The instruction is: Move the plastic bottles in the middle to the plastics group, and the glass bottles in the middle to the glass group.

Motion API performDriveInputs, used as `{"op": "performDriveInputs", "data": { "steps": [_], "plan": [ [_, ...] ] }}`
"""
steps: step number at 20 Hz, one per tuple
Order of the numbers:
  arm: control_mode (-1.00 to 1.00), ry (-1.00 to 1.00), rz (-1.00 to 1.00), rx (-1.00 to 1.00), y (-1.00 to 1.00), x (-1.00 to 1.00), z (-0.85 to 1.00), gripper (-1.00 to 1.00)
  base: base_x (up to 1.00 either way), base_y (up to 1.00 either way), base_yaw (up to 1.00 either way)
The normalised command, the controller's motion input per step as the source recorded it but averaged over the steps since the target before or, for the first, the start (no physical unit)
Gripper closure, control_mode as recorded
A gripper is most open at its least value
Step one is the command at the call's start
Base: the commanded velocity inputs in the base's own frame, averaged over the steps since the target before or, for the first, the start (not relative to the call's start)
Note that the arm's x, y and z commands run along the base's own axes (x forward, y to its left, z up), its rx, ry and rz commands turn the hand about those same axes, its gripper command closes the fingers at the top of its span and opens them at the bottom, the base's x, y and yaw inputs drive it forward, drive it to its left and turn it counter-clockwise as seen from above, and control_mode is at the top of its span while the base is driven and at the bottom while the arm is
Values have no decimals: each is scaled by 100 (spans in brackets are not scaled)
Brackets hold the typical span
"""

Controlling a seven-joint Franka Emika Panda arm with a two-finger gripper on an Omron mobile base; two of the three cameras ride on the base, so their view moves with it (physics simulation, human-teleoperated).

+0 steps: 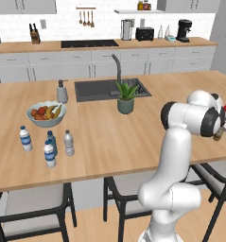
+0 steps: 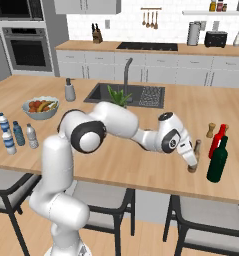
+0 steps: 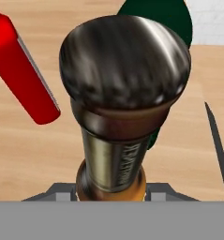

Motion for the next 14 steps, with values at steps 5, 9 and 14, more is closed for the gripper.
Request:
{"op": "performDriveInputs", "data": {
  "steps": [5,9,14],
  "plan": [
    [-100,0,-1,0,0,34,1,100,0,0,0],
    [-100,0,-2,0,-4,15,2,100,0,0,0],
    [-100,0,-5,0,-20,0,0,100,0,0,0]
  ]
}}
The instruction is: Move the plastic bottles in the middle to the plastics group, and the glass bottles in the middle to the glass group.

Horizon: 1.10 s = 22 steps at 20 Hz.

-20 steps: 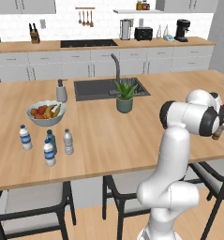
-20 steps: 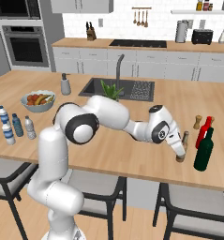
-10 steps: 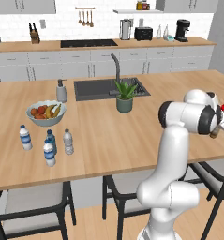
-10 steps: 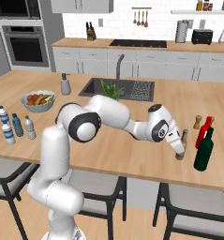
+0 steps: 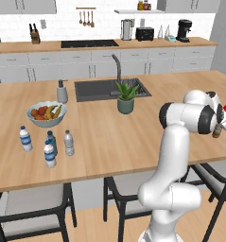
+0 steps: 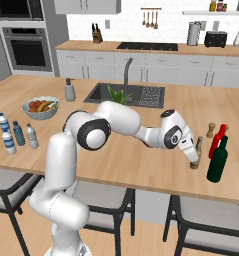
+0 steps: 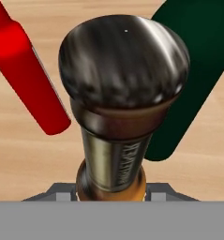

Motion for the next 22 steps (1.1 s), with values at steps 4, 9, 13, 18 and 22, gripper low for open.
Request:
{"op": "performDriveInputs", "data": {
  "steps": [4,9,13,18,22],
  "plan": [
    [-100,0,-4,0,-10,0,-1,100,0,0,0],
    [-100,0,-1,0,0,0,-34,100,0,0,0],
    [-100,0,-1,0,0,0,-31,100,0,0,0],
    [-100,0,-1,0,0,0,-7,100,0,0,0],
    [-100,0,0,0,0,0,0,-100,0,0,0]
  ]
}}
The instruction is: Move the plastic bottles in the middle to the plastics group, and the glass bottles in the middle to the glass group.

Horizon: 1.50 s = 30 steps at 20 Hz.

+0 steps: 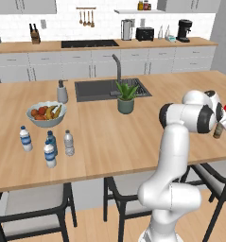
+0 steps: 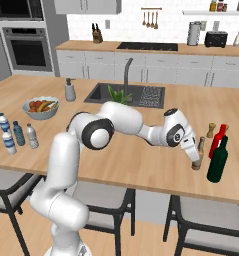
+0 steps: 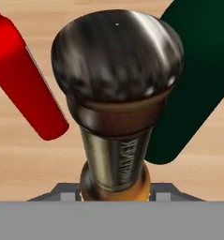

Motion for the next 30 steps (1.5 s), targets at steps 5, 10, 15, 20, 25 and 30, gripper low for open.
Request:
{"op": "performDriveInputs", "data": {
  "steps": [5,10,15,20,25,30],
  "plan": [
    [-100,0,0,0,0,0,0,-100,0,0,0],
    [-100,0,0,0,0,0,0,-100,0,0,0],
    [-100,0,0,-2,0,0,3,-100,0,0,0],
    [-100,0,0,-9,21,-18,30,-100,0,0,0],
    [-100,0,0,-14,48,-28,34,-100,0,0,0],
    [-100,0,0,-11,59,-58,29,-100,0,0,0]
  ]
}}
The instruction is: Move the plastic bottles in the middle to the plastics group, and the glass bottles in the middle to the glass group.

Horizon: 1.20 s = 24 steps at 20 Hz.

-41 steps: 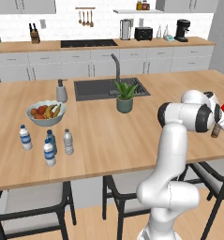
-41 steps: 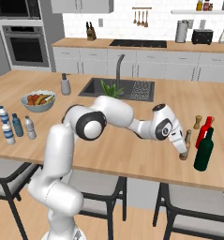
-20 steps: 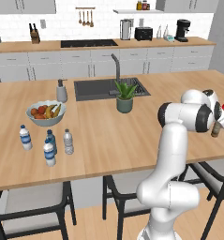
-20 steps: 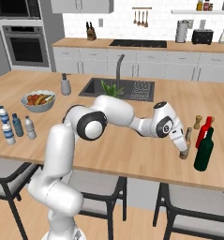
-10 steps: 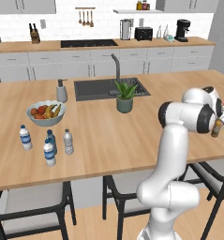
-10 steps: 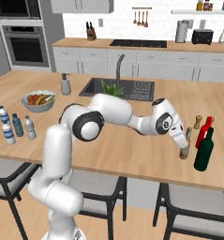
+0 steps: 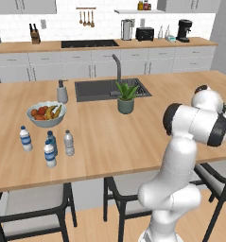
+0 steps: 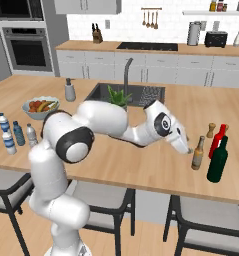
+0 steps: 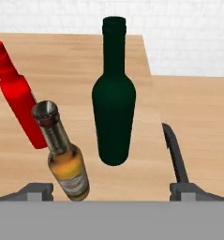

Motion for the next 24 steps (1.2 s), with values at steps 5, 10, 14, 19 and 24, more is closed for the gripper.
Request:
{"op": "performDriveInputs", "data": {
  "steps": [5,10,14,19,24],
  "plan": [
    [-100,0,0,-6,49,-56,80,-100,0,0,0],
    [-100,18,9,1,20,-51,100,-100,0,0,0],
    [-100,45,27,0,44,-41,83,-100,0,0,0],
    [-100,44,36,1,73,-38,30,-100,0,0,0],
    [-100,13,29,0,54,-42,0,-100,0,0,0]
  ]
}}
